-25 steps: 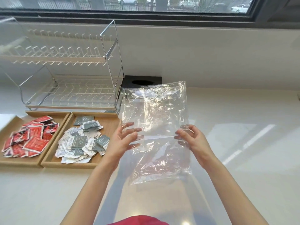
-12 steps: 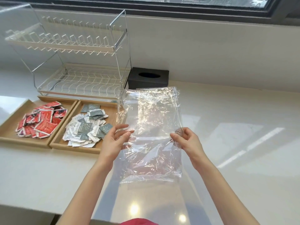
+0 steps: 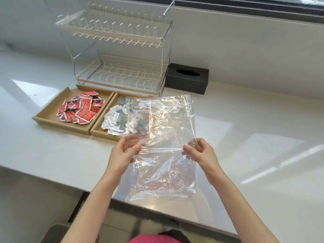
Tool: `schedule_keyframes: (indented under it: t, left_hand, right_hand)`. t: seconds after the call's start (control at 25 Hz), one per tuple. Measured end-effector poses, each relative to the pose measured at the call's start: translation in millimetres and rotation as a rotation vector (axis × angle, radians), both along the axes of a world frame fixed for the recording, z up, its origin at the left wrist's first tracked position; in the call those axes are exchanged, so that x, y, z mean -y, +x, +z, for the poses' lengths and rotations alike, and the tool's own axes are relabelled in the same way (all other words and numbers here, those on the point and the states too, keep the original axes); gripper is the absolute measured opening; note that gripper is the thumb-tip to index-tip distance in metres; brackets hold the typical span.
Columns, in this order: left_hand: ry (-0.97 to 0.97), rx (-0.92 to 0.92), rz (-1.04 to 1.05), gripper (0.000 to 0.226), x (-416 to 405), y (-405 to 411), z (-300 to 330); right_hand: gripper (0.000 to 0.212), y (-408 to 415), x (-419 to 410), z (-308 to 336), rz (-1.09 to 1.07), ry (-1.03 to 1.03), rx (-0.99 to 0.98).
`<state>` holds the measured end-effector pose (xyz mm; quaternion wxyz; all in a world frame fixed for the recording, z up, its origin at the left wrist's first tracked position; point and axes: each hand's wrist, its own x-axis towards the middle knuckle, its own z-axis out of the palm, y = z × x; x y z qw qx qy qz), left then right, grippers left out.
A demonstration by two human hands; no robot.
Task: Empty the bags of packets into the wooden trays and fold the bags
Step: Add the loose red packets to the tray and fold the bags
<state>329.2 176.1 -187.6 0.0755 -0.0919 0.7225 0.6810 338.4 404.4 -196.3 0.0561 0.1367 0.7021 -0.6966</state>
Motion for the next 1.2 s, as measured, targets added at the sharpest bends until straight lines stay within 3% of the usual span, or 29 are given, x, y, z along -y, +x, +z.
schedule_keyframes:
  t: [0.8, 1.2]
  left_hand:
    - [-0.083, 0.132, 0.409, 0.017, 228.0, 209.2, -32.8]
    - [-0.004, 0.254, 0.636, 0.018, 269.0, 272.4, -59.2]
  right_hand:
    - [0.014, 132.5, 243.9, -29.2, 0.385, 0.147, 0.095]
    - [0.017, 154.5, 305.6, -47.5, 0.593, 0.168, 0.178]
